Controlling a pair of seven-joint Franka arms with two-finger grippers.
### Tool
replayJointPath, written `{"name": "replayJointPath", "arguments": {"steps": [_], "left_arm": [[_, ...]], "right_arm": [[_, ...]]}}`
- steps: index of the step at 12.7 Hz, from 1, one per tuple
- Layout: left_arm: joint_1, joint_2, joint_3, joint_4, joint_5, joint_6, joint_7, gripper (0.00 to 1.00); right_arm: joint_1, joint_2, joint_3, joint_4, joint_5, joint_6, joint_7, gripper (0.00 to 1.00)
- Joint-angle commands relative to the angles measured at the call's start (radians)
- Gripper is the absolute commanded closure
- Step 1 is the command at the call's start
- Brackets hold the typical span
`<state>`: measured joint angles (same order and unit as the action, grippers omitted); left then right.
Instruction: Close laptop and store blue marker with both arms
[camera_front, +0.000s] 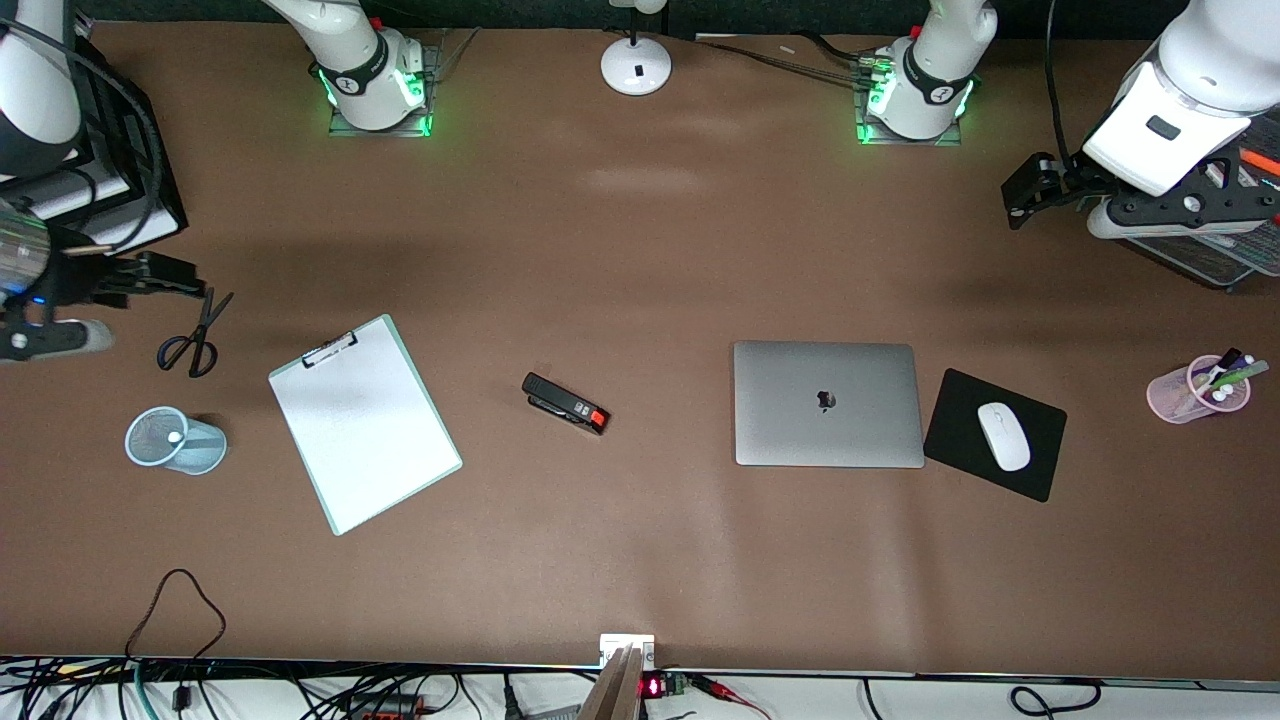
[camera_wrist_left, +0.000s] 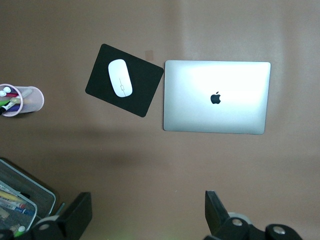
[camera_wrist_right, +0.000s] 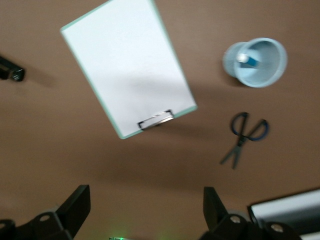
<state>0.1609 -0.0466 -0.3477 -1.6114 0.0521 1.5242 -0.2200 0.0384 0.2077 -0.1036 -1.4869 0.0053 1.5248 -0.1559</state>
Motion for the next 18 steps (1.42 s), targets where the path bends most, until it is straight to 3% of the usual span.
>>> {"name": "replayJointPath", "arguments": {"steps": [1,8,11,18], "left_arm": [[0.011,0.004,-0.007,0.018,-0.018,-0.015,0.018,0.00],[0.012,0.004,-0.007,0.015,-0.060,-0.012,0.019,0.00],[0.012,0.004,-0.007,0.013,-0.060,-0.013,0.019,0.00],[0.012,0.001,-0.007,0.013,-0.060,-0.016,0.019,0.00]], "right_arm": [[-0.043,-0.046,0.002,0.040,-0.054,-0.017,0.019,0.00],[-0.037,-0.140,0.012,-0.021,-0.025,-0.048,0.153,0.00],[-0.034,-0.221,0.012,-0.133,-0.027,0.030,0.151,0.00],[-0.035,-0.238,0.012,-0.128,-0.025,0.031,0.119,0.00]]}}
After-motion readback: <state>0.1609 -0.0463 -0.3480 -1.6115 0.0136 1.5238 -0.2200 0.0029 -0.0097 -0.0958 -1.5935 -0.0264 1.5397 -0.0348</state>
